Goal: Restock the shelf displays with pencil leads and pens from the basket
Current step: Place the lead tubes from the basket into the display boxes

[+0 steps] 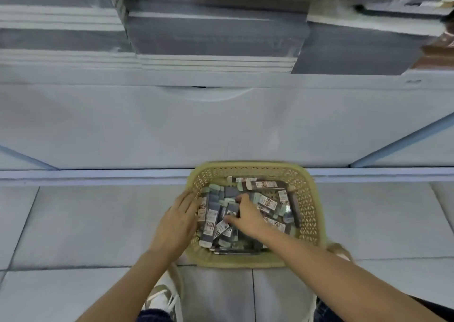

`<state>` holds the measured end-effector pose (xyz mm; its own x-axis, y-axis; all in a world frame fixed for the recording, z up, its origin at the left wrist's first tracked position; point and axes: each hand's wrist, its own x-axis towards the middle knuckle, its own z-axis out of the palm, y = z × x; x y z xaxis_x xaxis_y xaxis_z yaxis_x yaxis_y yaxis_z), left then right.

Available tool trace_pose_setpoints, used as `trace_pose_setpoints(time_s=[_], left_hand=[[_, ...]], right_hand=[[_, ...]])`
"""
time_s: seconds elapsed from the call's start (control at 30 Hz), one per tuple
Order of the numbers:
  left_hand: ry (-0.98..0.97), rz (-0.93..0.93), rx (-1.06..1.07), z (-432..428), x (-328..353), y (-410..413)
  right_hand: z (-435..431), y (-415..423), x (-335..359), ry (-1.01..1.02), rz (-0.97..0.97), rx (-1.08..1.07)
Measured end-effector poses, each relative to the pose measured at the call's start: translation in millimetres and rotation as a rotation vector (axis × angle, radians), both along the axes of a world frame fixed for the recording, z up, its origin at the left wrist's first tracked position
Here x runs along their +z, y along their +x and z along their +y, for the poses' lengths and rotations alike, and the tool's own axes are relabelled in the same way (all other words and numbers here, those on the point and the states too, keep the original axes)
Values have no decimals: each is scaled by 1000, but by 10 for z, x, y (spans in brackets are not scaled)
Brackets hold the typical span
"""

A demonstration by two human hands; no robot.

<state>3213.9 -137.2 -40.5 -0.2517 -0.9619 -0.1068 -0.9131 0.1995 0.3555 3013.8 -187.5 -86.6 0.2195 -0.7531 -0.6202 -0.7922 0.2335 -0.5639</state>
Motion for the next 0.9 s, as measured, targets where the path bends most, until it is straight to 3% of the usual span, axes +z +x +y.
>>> trace_pose_setpoints(time_s=[0.23,0.43,0.53,0.63,0.77,0.9], left_hand=[[-39,12,13,-21,-67,-6],[-19,63,94,-75,-23,-57],[98,310,223,-149,42,-204],[479,767,426,-248,149,-420],[934,1167,521,-276,231,-651],[1003,1359,516,-232,279,-741]], right_hand=[[-47,-46,-128,47,-44,29],[-248,-341,166,48,-132,93],[-385,-546,433,130,-218,72],[-440,-645,708,223,-371,100],[-431,-605,859,245,-496,127],[-458,-566,850,195,-510,124]])
